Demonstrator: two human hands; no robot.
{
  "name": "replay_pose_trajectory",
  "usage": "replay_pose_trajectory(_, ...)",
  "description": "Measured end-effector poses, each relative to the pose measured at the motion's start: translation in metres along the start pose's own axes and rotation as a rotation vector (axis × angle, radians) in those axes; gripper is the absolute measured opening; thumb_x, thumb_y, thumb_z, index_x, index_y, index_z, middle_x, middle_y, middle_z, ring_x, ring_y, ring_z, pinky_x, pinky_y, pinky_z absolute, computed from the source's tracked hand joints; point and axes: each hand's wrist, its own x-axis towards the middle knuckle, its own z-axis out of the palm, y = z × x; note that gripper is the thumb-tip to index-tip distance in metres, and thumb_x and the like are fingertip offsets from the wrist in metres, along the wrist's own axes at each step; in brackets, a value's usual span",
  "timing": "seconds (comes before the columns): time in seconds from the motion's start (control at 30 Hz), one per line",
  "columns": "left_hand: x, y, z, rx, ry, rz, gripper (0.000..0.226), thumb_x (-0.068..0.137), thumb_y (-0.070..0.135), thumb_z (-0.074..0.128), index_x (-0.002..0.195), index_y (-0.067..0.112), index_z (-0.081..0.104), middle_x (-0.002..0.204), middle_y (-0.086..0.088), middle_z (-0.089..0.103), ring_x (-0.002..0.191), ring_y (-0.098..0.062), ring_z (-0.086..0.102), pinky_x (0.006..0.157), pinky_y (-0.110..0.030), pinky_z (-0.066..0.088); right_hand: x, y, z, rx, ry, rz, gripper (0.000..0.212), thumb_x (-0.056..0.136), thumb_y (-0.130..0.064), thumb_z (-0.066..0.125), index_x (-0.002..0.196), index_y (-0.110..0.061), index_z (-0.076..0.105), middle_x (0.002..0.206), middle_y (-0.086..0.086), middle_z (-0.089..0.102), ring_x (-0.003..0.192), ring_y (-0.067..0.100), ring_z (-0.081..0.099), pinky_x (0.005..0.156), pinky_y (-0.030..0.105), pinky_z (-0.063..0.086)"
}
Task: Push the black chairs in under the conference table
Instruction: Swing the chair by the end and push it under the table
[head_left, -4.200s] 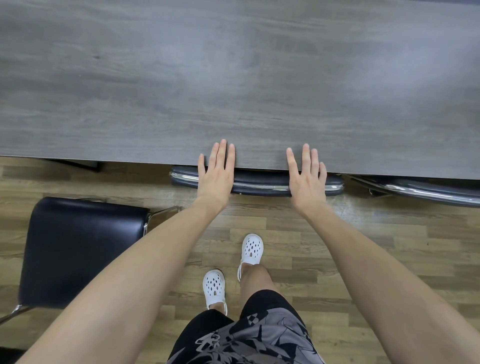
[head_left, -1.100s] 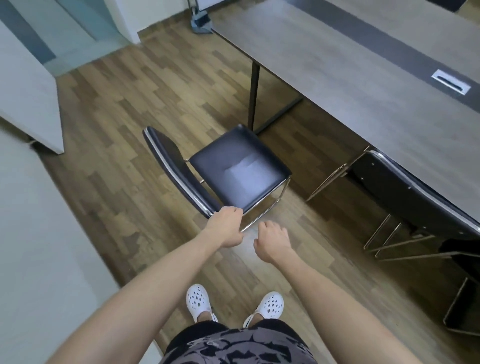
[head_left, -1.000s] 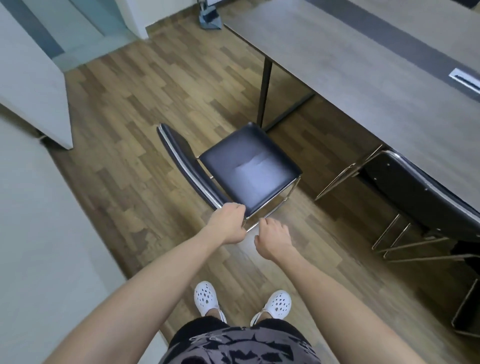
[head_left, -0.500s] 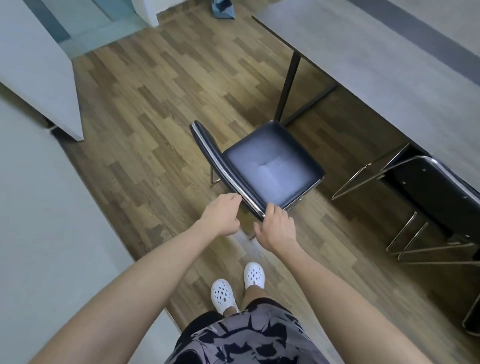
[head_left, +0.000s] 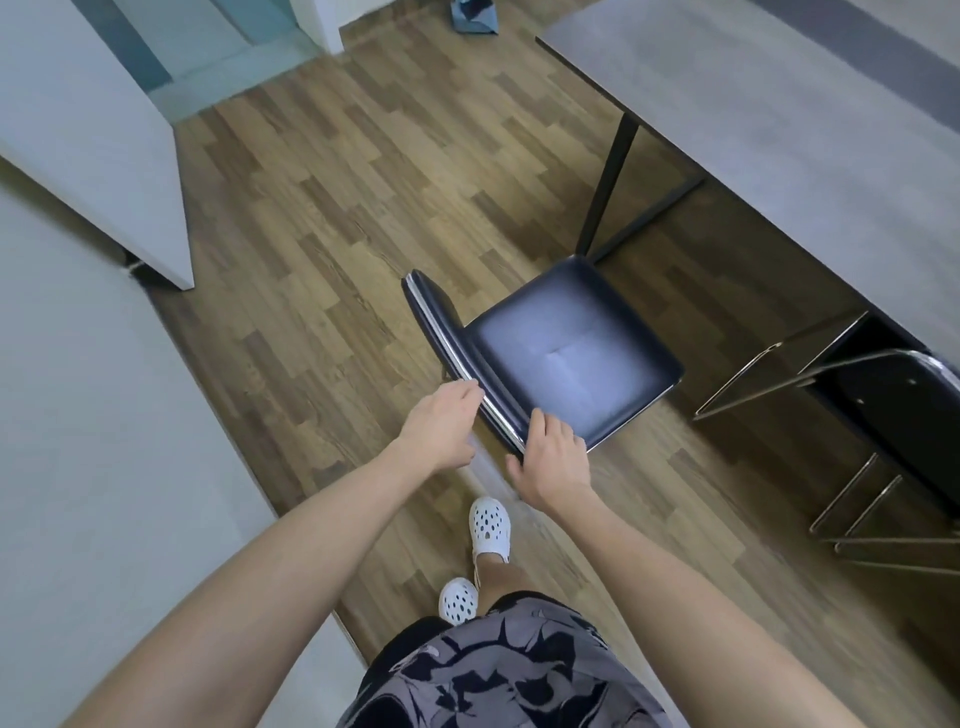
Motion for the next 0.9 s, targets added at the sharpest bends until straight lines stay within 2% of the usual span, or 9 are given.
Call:
replay_pose_trajectory(0.07,0.015,-0.003,-0.004,0.047,0.015,0.017,0.074,0.082,0.017,0.068,0.147,0.009,0.033,0.158,-0.006,0.025,0.146,-0.02,0.022,0.117,-0.03,0.023,0.014,0.004,0.0,0.036,-0.008,-0.023,0.053,0.089,-0.044,0.051,0.126,-0.009,0.039,0.123,0.008,0.05,0.115,0.029,0.048,0.094,0.04,0.039)
replay_pose_trajectory(0.13,0.029,-0.004,-0.005,0.074,0.035,0.013,0.074,0.082,0.012,0.065,0.148,0.009,0.031,0.161,-0.006,0.019,0.149,-0.019,0.016,0.12,-0.029,0.017,0.028,0.009,-0.001,0.076,-0.033,-0.035,0.051,0.092,-0.047,0.047,0.125,-0.009,0.04,0.123,0.009,0.051,0.116,0.03,0.048,0.094,0.041,0.039)
replay_pose_trajectory(0.33,0.056,-0.008,-0.009,0.133,-0.03,0.002,0.074,0.082,0.009,0.065,0.147,0.01,0.032,0.162,-0.007,0.017,0.149,-0.021,0.014,0.12,-0.032,0.02,0.058,0.02,-0.01,0.141,-0.078,-0.005,0.042,0.098,-0.047,0.032,0.116,-0.01,0.045,0.119,0.011,0.055,0.112,0.032,0.051,0.092,0.044,0.038)
replay_pose_trajectory(0.47,0.073,-0.012,-0.015,0.202,-0.088,0.026,0.074,0.084,0.013,0.064,0.149,0.01,0.03,0.162,-0.008,0.016,0.149,-0.022,0.013,0.12,-0.034,0.019,0.065,0.021,-0.011,0.15,-0.111,0.003,0.046,0.099,-0.047,0.029,0.12,-0.01,0.045,0.122,0.011,0.055,0.112,0.032,0.051,0.093,0.044,0.039)
replay_pose_trajectory(0.6,0.093,-0.016,-0.022,0.284,-0.124,0.092,0.074,0.083,0.016,0.067,0.148,0.01,0.031,0.161,-0.008,0.017,0.148,-0.023,0.015,0.118,-0.035,0.021,0.073,0.021,-0.009,0.179,-0.15,0.037,0.045,0.099,-0.047,0.029,0.119,-0.01,0.045,0.122,0.012,0.056,0.111,0.032,0.052,0.093,0.044,0.039)
replay_pose_trajectory(0.73,0.117,-0.025,-0.025,0.356,-0.196,0.154,0.083,0.081,0.021,0.07,0.151,0.014,0.027,0.162,-0.007,0.012,0.15,-0.023,0.008,0.121,-0.04,0.016,0.08,0.021,-0.007,0.185,-0.158,0.088,0.048,0.099,-0.048,0.028,0.125,-0.01,0.043,0.123,0.012,0.055,0.113,0.033,0.051,0.094,0.044,0.039)
replay_pose_trajectory(0.9,0.146,-0.042,-0.032,0.405,-0.279,0.272,0.086,0.08,0.02,0.068,0.152,0.018,0.023,0.163,-0.006,0.006,0.151,-0.021,0.004,0.121,-0.041,0.013,0.093,0.015,-0.006,0.209,-0.155,0.201,0.047,0.099,-0.049,0.028,0.122,-0.011,0.044,0.12,0.012,0.057,0.111,0.033,0.052,0.092,0.044,0.039)
